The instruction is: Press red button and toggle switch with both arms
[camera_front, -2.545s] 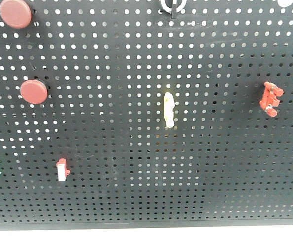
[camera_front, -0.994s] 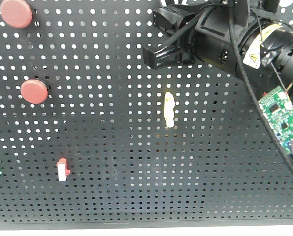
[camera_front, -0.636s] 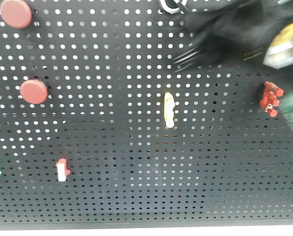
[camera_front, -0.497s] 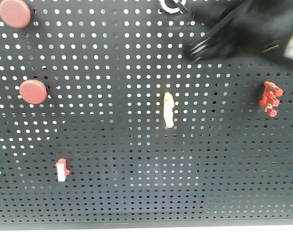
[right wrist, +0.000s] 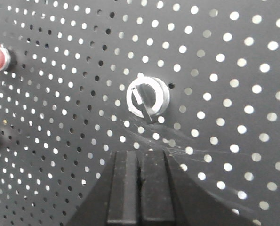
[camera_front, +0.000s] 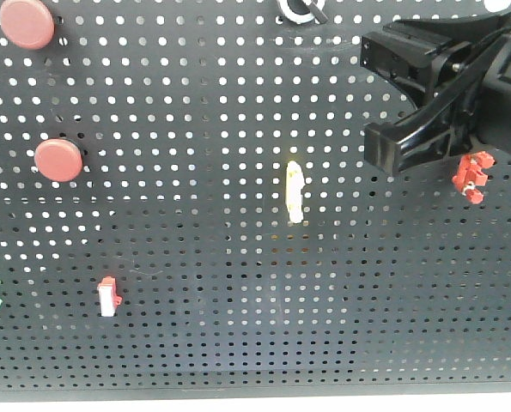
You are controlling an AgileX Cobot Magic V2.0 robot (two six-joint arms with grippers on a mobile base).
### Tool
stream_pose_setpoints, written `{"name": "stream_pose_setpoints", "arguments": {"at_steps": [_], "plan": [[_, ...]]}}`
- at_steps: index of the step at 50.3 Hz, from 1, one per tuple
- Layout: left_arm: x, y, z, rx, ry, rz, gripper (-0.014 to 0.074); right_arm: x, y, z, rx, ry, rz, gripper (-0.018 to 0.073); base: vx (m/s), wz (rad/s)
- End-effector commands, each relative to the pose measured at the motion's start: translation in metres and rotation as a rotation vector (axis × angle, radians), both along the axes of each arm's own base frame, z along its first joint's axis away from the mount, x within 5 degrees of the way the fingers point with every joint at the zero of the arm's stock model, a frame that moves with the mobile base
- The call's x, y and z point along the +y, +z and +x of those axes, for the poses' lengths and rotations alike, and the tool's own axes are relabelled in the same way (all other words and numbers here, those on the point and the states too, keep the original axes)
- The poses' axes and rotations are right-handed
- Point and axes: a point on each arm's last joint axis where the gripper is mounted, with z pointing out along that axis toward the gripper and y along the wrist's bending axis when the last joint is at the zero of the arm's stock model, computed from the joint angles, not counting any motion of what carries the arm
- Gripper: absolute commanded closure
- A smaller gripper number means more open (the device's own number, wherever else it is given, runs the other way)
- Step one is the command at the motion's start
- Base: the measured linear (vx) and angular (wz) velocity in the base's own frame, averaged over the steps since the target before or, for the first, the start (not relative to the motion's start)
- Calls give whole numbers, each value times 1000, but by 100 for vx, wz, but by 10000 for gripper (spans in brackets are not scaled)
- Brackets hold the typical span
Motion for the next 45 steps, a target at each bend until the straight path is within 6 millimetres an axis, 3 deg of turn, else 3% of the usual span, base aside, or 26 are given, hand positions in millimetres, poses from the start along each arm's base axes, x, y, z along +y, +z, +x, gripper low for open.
{"name": "stream_pose_setpoints", "arguments": {"at_steps": [1, 13, 18, 26, 35, 45], "plan": [[2, 15, -7, -95, -14, -49, 596, -5, 20, -11, -111, 26, 51, 559, 0, 0], [2, 13, -8, -87, -11, -46, 596, -5, 20, -11, -111, 26, 51, 559, 0, 0], [12, -1, -14, -83, 52, -36, 596, -5, 20, -11, -111, 26, 51, 559, 0, 0], [34, -64, -25, -3, 223, -15, 596, -5, 20, -11, -111, 26, 51, 559, 0, 0], [44, -163, -41, 128, 322, 11, 596, -5, 20, -11, -111, 26, 51, 559, 0, 0], [45, -229, -63, 117, 318, -25, 594, -5, 20, -11, -111, 26, 51, 559, 0, 0]]}}
